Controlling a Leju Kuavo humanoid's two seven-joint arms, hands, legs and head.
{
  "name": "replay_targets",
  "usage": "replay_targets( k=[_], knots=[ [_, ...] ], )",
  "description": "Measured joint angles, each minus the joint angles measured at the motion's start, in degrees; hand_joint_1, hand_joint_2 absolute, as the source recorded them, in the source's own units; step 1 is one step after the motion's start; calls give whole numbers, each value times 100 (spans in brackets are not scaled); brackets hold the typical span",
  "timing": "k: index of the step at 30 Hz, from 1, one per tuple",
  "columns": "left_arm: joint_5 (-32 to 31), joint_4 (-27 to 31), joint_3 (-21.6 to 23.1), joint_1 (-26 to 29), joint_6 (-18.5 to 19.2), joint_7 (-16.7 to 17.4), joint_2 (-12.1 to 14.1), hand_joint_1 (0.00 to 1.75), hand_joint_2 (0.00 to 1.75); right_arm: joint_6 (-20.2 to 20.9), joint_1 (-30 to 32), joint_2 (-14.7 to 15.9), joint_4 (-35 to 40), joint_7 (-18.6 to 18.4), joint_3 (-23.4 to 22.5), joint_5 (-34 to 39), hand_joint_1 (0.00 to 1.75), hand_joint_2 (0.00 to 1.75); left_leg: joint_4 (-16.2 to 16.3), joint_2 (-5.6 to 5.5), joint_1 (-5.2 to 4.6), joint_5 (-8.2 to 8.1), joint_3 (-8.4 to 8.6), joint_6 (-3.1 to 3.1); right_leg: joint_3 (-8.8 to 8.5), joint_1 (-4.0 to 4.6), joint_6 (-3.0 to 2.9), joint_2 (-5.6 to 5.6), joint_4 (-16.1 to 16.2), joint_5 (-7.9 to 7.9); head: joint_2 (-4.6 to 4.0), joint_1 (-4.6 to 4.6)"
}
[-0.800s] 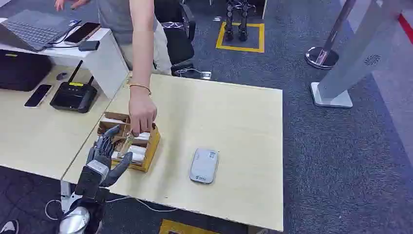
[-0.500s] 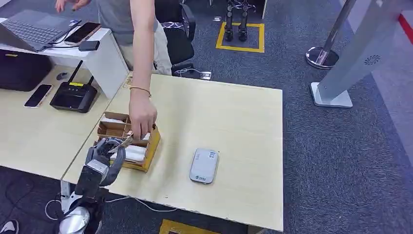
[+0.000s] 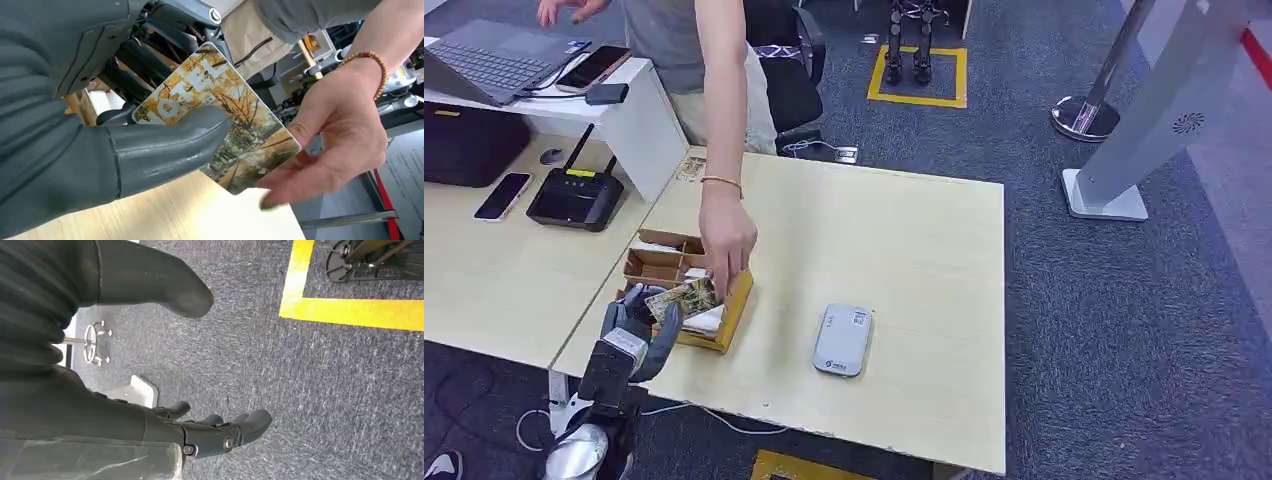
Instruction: Pass the card to the sensor for recognition and then transmit it.
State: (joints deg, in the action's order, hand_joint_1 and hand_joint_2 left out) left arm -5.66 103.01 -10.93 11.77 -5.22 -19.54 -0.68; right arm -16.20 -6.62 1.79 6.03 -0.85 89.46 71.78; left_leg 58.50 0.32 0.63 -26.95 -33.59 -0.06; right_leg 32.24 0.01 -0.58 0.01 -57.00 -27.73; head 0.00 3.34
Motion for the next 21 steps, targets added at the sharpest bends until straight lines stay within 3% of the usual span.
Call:
replay_targets(
  k=[11,21],
  knots=[
    [-208,-2,11,-9,-125,0,2,175,175,-2,-1,0,0,-2,0,-39,0,175,0,0,0,0,0,0,0,0,0,0,0,0,0,0],
    [-2567,-179,457,-246,-1452,149,28,175,175,31,-18,-2,2,-98,0,-446,0,175,1,0,0,0,1,0,0,0,1,0,0,1,0,0]
  ],
)
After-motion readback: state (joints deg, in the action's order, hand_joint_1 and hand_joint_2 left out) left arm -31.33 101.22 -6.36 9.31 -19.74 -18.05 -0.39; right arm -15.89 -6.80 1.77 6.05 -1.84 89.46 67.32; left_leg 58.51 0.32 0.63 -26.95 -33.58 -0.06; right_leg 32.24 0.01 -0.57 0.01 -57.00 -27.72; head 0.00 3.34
